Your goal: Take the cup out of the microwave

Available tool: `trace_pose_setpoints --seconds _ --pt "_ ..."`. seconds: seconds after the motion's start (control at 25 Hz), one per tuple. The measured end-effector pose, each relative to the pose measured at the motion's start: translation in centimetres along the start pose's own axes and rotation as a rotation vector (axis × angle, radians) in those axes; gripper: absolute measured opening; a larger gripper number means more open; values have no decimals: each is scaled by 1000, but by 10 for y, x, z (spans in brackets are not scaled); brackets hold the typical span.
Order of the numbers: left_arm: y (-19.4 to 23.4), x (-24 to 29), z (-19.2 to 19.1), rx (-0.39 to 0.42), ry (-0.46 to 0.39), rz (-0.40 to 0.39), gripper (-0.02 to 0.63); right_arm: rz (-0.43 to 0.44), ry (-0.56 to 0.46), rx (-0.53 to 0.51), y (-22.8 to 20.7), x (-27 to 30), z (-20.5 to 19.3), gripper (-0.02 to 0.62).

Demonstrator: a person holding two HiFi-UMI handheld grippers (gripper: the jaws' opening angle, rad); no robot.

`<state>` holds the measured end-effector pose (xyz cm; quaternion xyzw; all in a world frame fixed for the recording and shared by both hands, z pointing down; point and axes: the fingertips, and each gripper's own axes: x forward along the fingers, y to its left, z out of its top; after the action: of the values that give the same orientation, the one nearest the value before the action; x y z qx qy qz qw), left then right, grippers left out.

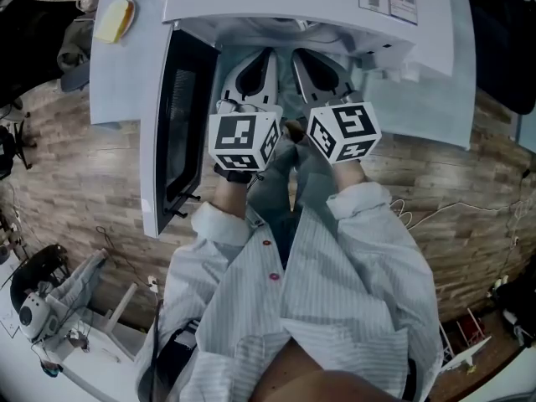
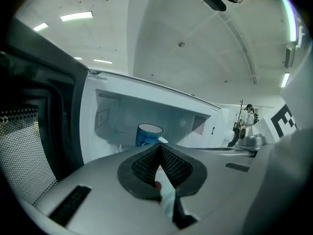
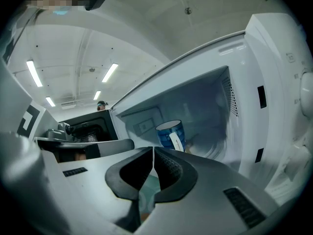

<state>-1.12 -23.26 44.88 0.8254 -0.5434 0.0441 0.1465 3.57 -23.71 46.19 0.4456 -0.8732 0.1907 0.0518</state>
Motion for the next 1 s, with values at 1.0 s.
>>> trace_pose_setpoints --seconds 1.0 --pt "18 20 -9 -16 37 10 8 -109 18 1 -44 43 -7 175"
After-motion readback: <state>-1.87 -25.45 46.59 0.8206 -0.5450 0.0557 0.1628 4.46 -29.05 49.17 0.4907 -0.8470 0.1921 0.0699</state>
